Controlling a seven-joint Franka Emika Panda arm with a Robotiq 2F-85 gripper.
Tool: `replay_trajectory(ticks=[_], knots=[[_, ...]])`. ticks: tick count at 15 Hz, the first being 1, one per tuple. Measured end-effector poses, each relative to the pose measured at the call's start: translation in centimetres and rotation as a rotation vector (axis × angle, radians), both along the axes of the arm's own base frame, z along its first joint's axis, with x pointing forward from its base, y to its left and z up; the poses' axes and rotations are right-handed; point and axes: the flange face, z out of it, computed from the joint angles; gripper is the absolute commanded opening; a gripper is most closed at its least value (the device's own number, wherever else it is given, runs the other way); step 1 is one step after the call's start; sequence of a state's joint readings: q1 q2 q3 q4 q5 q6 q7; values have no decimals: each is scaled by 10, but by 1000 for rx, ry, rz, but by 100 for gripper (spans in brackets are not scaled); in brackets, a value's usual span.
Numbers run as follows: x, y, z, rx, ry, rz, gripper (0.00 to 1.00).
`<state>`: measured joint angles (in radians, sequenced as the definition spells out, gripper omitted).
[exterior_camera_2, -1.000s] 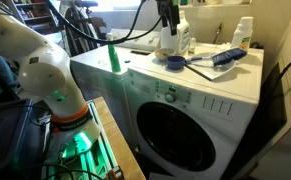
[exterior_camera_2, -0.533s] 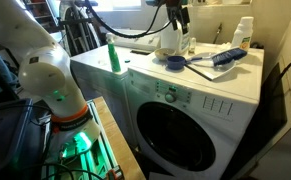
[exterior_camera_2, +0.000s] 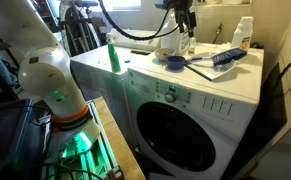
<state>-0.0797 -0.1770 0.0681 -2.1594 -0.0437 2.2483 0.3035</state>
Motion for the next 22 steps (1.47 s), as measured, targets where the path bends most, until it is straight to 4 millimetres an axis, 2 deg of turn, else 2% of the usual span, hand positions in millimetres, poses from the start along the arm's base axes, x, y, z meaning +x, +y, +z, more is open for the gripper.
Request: replay_trajectory(ticks=[2, 4, 8, 11, 14, 17, 22], knots=[[5, 14, -5, 36, 10, 41, 100], [6, 48, -7, 73, 14, 149, 100], [-2, 145, 0, 116, 32, 377, 100], [-11, 217, -3, 119, 61, 543, 100], [-20, 284, -25, 113, 103, 708, 100], [-34, 343, -49, 95, 143, 866, 100], [-78, 425, -80, -94, 164, 1091, 100]])
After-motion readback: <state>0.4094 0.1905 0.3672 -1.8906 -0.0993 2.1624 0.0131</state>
